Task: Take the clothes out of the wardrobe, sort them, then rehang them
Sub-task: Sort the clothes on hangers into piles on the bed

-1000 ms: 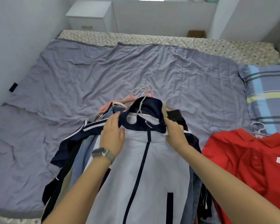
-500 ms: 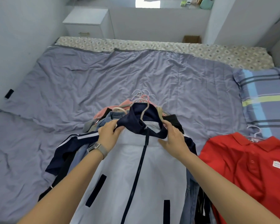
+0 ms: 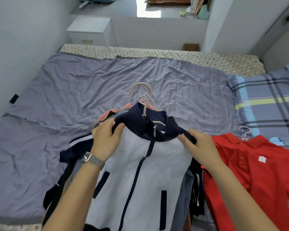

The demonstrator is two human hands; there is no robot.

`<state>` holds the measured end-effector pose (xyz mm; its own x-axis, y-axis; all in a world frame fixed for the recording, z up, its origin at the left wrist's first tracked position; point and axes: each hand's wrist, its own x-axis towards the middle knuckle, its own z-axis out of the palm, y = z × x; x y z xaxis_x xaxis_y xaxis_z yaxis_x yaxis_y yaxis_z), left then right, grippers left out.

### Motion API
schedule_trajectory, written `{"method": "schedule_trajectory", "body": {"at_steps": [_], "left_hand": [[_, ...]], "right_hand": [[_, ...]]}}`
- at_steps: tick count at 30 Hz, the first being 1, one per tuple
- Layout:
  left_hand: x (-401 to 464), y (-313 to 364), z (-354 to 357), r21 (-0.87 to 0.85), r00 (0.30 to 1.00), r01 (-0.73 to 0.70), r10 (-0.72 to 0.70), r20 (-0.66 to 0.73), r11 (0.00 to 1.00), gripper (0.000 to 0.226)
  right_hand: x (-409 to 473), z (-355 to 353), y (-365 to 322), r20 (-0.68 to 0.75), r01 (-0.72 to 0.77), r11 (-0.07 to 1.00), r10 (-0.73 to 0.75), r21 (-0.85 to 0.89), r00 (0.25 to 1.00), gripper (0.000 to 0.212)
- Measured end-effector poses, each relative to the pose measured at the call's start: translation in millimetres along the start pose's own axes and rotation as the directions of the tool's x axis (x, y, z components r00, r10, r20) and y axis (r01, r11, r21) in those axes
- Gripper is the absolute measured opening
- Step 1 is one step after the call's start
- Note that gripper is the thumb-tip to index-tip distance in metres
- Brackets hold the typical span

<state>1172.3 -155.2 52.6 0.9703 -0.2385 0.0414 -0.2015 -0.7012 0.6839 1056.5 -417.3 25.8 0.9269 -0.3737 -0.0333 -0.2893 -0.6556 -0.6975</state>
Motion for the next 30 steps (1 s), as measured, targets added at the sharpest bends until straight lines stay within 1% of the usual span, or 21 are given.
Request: {"method": "schedule_trajectory", "body": {"at_steps": [1, 3, 5, 7, 8, 11, 14, 18, 21, 25, 28, 30], "left_hand": [[-11.5, 6.5, -0.4, -0.003, 1.0, 0.013, -0.013, 0.0, 1.0, 0.042], [-36.6, 22.0, -0.9, -0.026, 0.999, 0.032, -0.032, 0.001, 0.999, 0.035], [-64.3, 38.3, -2.3, -0.016, 1.0, 0.014, -0.014, -0.002, 1.0, 0.022], [-93.6, 57.0, -5.3, 0.006, 1.0, -0.026, 0.026, -0.004, 1.0, 0.018], [-108.6, 68.6, -6.2, 0.011, 0.999, -0.043, 0.043, -0.001, 0.999, 0.02], [-155.6, 110.4, -4.8, 0.023, 0.995, -0.099, 0.099, 0.001, 0.995, 0.028], [-206.4, 157.0, 1.9, 0.047, 0.981, -0.185, 0.187, -0.053, 0.982, 0.027], [-276.6, 216.2, 24.1, 0.043, 0.971, -0.207, 0.21, -0.113, 0.977, 0.023], [-325.0, 253.9, 51.8, -0.005, 0.974, -0.206, 0.205, -0.091, 0.978, 0.022], [-373.3, 295.8, 81.4, -0.082, 0.967, -0.253, 0.25, -0.043, 0.964, 0.029], [-389.6, 321.7, 84.5, -0.121, 0.956, -0.294, 0.294, -0.023, 0.948, 0.03], [-392.7, 331.7, 80.1, -0.142, 0.948, -0.316, 0.316, -0.021, 0.938, 0.024]], "right_hand": [[-13.5, -5.9, -0.2, -0.012, -0.026, 1.0, 0.026, 0.001, 1.0, 0.047], [-41.0, -18.6, 1.7, -0.025, -0.09, 0.996, 0.09, -0.001, 0.996, 0.047], [-68.1, -32.6, 6.2, -0.049, -0.15, 0.989, 0.15, 0.007, 0.987, 0.046], [-98.8, -48.5, 11.8, -0.08, -0.173, 0.984, 0.175, 0.029, 0.981, 0.053], [-115.4, -58.1, 14.8, -0.097, -0.173, 0.984, 0.177, 0.045, 0.979, 0.053], [-164.7, -92.0, 26.2, -0.143, -0.154, 0.981, 0.17, 0.115, 0.975, 0.039], [-211.9, -133.3, 42.9, -0.207, -0.106, 0.982, 0.137, 0.157, 0.969, 0.038], [-276.7, -186.3, 78.1, -0.243, -0.099, 0.979, 0.142, 0.178, 0.96, 0.039], [-327.3, -227.8, 107.0, -0.255, -0.142, 0.975, 0.183, 0.171, 0.949, 0.041], [-377.3, -287.0, 131.8, -0.355, -0.146, 0.978, 0.192, 0.151, 0.915, 0.037], [-396.2, -322.9, 138.2, -0.399, -0.133, 0.981, 0.18, 0.142, 0.899, 0.032], [-402.0, -336.3, 139.5, -0.431, -0.11, 0.985, 0.156, 0.13, 0.889, 0.031]]}}
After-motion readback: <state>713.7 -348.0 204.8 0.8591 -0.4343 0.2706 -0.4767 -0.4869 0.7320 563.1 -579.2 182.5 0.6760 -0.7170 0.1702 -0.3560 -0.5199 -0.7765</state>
